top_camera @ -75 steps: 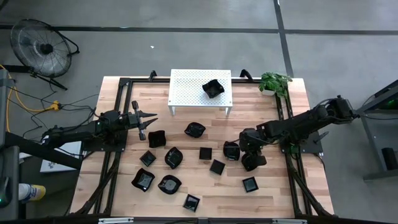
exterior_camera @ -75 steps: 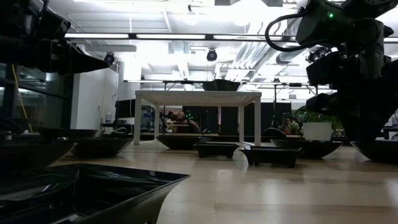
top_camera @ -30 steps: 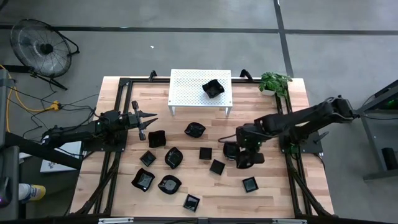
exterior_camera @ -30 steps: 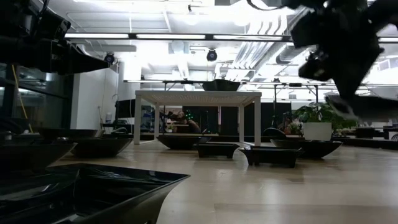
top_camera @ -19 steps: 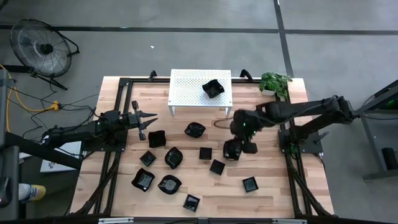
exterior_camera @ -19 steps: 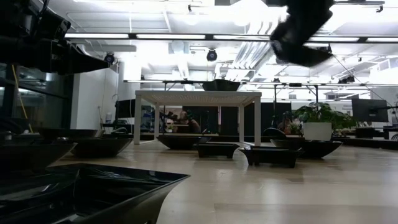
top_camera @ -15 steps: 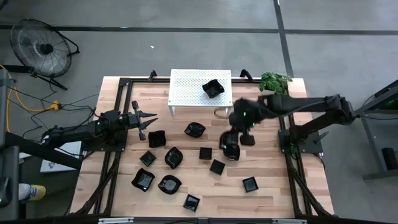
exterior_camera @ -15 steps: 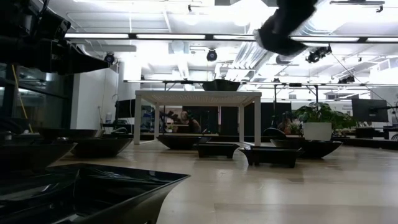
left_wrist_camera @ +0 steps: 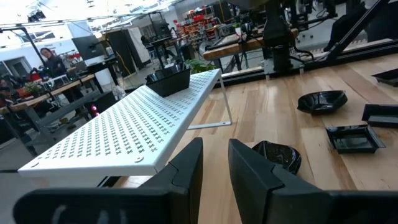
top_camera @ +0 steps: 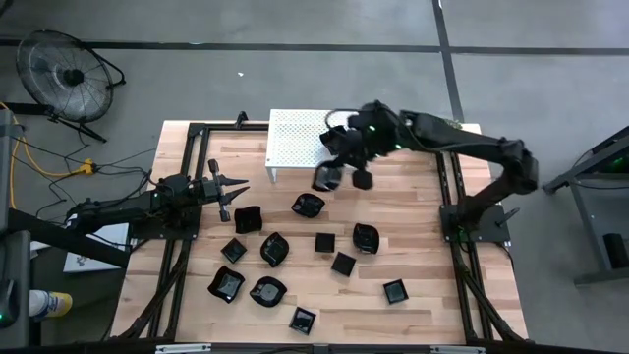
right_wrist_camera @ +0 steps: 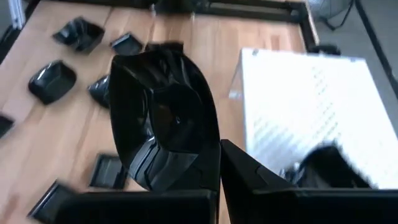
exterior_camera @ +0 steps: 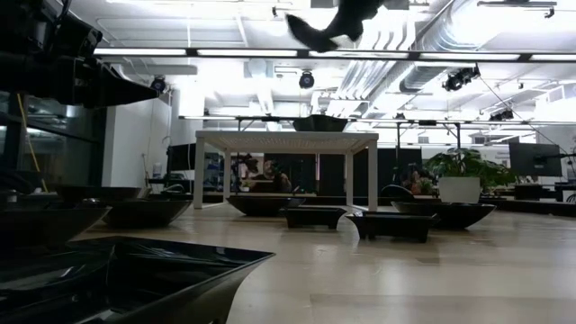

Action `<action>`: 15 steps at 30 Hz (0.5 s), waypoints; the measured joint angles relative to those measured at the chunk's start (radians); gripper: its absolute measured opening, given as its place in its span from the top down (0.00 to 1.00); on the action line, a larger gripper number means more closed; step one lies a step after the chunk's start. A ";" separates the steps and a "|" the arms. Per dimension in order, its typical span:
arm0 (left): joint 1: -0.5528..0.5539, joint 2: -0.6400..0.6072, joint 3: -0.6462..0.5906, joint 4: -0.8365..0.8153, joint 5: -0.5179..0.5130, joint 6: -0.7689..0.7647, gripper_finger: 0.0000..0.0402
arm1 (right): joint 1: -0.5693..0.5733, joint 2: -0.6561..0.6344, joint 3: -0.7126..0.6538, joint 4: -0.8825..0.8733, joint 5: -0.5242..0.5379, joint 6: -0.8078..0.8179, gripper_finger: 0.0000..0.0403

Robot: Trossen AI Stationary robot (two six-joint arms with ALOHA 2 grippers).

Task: Pick & Place Mini shaped plates
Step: Put the black leaf-shaped plate on the shelf

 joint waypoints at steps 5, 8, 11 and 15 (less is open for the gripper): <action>0.000 0.000 0.000 0.000 0.000 0.000 0.82 | -0.040 0.166 0.178 0.005 -0.021 -0.007 1.00; 0.000 0.000 0.000 0.000 0.000 0.000 0.82 | -0.065 0.265 0.285 0.007 -0.001 0.074 1.00; 0.000 0.000 0.000 0.000 0.000 0.000 0.82 | -0.091 0.356 0.374 0.008 0.032 0.185 1.00; 0.000 0.000 0.000 0.000 0.000 0.000 0.82 | -0.144 0.450 0.458 -0.020 0.016 0.319 1.00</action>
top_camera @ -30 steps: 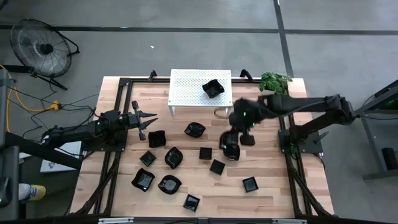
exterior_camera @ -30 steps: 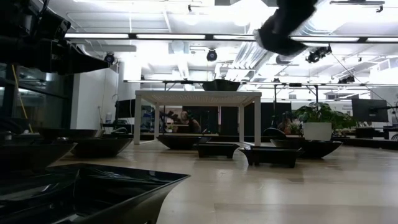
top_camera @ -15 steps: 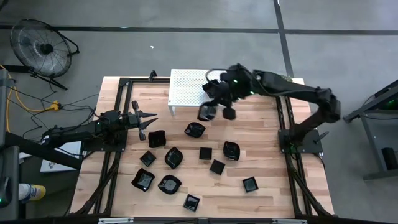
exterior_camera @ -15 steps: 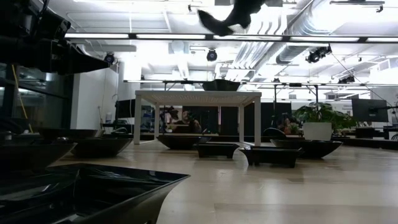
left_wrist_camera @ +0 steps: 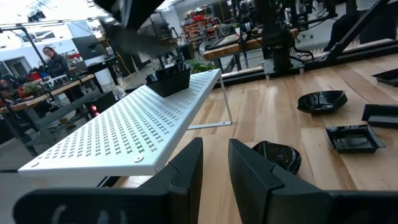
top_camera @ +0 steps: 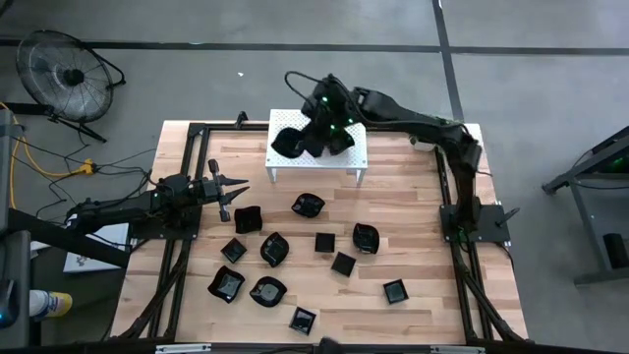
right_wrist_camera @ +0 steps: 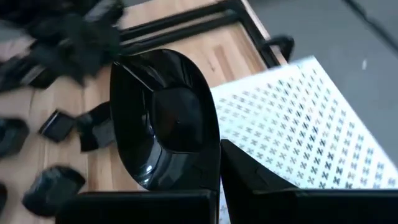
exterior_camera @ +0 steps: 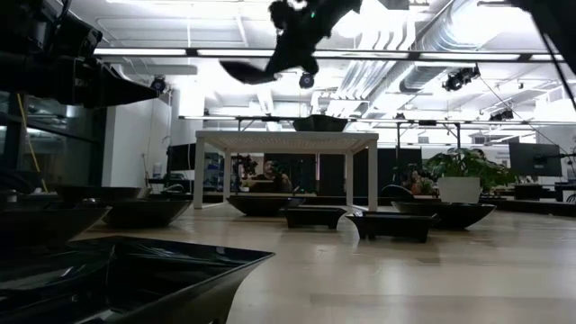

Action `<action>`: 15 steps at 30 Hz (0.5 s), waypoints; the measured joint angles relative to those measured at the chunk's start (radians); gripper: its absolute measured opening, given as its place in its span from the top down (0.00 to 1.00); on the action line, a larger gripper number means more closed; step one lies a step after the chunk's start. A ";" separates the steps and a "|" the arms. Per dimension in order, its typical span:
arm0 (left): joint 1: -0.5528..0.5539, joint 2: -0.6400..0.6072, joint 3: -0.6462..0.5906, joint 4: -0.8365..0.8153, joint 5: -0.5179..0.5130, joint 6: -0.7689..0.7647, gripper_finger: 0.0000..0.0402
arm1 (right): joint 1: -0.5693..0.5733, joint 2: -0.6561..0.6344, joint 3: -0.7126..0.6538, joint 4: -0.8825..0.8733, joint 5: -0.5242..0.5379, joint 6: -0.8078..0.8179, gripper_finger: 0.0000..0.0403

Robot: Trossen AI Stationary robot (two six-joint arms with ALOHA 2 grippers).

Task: Pick & Place Mini shaped plates
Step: Put the black leaf-shaped plate on the shelf

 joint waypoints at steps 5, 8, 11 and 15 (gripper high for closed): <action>0.000 0.000 0.000 0.000 0.000 0.000 0.82 | -0.085 0.060 0.023 -0.019 -0.040 0.127 1.00; 0.000 0.000 0.000 0.000 0.000 0.000 0.82 | -0.131 0.074 0.011 0.004 -0.052 0.230 1.00; 0.000 0.000 0.000 0.000 0.000 0.000 0.82 | -0.169 0.079 0.011 0.013 -0.056 0.295 1.00; 0.000 0.000 0.000 0.000 0.000 0.000 0.82 | -0.194 0.080 0.011 0.058 -0.059 0.366 1.00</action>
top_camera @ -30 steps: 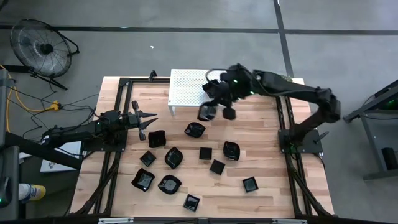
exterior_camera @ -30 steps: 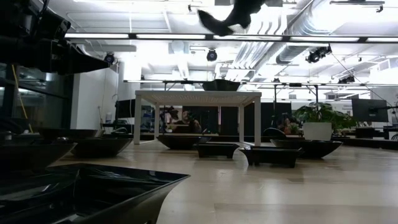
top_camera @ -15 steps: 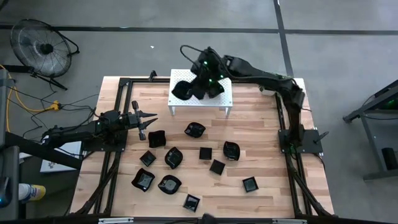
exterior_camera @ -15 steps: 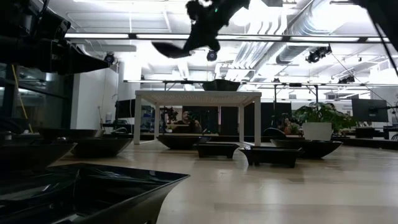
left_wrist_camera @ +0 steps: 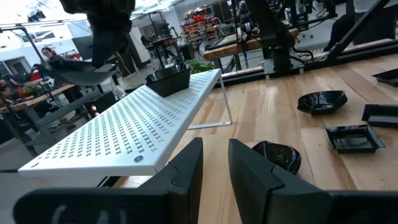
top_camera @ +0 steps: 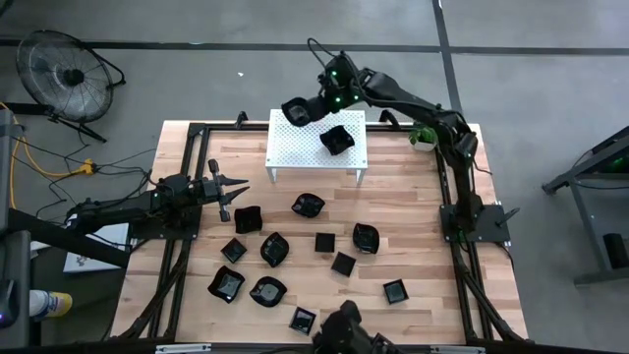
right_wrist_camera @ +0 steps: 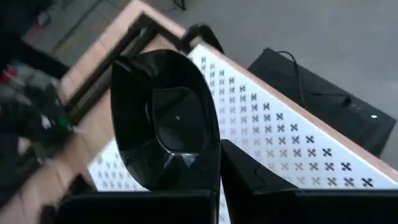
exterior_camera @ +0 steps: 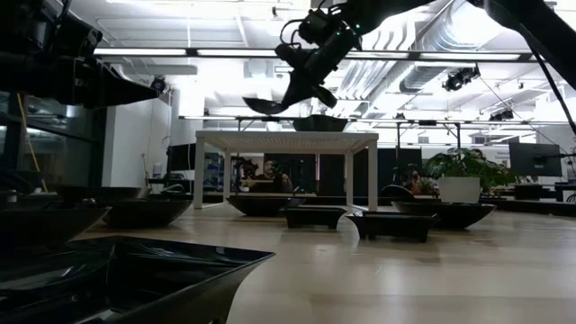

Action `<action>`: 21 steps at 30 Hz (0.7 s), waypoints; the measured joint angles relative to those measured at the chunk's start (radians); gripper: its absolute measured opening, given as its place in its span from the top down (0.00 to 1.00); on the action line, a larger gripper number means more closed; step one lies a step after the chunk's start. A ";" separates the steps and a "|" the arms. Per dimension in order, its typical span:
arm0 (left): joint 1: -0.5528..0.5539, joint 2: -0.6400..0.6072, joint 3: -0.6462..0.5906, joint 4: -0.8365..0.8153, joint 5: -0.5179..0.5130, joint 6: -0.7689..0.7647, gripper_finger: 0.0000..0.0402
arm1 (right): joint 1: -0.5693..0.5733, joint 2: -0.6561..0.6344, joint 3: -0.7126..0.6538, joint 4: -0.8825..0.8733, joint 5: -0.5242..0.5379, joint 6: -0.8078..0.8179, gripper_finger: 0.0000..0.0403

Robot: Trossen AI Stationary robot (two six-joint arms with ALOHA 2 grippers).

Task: Pick & Place Mini shaped plates
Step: Put the black leaf-shaped plate on the shelf

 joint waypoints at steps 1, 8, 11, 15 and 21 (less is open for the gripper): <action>0.000 0.000 0.000 0.000 0.000 0.000 0.82 | -0.005 0.001 0.000 0.007 -0.006 0.016 1.00; 0.000 0.000 0.000 0.000 0.000 0.000 0.82 | -0.004 0.021 0.000 -0.016 -0.030 0.030 1.00; 0.000 0.000 0.000 0.000 0.000 0.000 0.82 | 0.005 0.030 -0.002 -0.042 -0.023 0.021 1.00; 0.000 0.000 0.000 0.000 0.000 0.000 0.82 | 0.010 0.036 -0.001 -0.035 0.000 0.010 1.00; 0.000 0.000 0.000 0.000 0.000 0.000 0.82 | -0.010 0.042 0.000 -0.047 0.025 0.002 1.00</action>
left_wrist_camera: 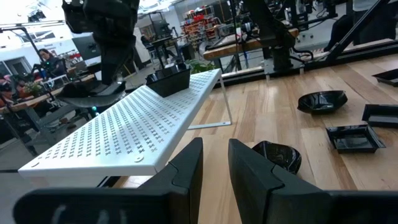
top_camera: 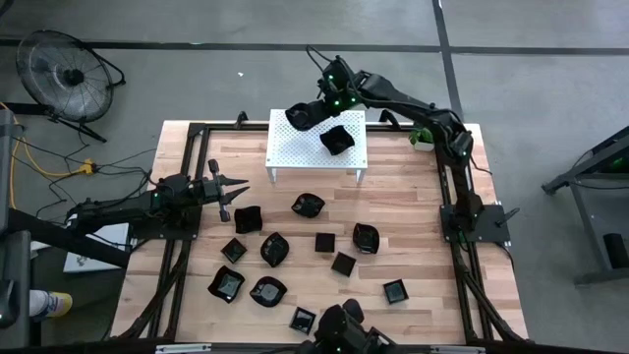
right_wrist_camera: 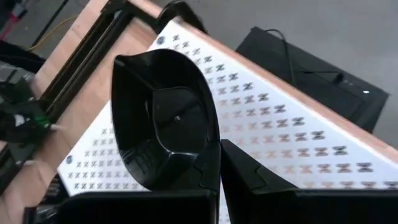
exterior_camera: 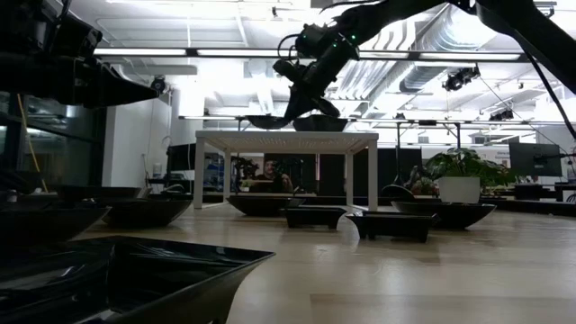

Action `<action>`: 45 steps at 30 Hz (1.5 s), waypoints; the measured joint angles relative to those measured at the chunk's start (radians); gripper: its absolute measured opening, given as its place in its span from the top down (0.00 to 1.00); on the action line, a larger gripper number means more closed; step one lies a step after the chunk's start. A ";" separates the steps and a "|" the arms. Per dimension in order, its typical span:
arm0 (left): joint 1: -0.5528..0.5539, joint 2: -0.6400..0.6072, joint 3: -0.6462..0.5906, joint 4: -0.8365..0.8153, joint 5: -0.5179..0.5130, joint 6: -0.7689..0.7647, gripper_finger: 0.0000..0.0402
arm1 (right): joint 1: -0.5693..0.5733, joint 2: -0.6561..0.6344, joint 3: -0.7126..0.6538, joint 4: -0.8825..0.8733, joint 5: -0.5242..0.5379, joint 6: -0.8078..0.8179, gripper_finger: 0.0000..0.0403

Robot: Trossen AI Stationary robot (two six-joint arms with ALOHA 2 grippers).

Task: Pick & Place Mini shaped plates
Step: Put the black leaf-shaped plate on the shelf

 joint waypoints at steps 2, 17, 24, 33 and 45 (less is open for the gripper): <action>0.000 0.000 0.000 0.000 0.000 0.000 0.82 | -0.005 0.000 0.000 -0.007 -0.001 -0.001 1.00; 0.000 0.000 0.000 0.000 0.000 0.000 0.82 | -0.043 0.004 0.000 -0.046 -0.008 -0.094 1.00; 0.000 0.000 0.000 0.000 0.000 0.000 0.82 | -0.063 0.019 0.000 -0.042 -0.011 -0.097 1.00; 0.000 0.000 0.000 0.000 0.000 0.000 0.82 | -0.082 0.028 0.000 -0.072 -0.052 -0.098 1.00; 0.000 0.000 0.000 0.000 0.000 0.000 0.82 | -0.087 0.028 0.000 -0.113 -0.085 -0.131 1.00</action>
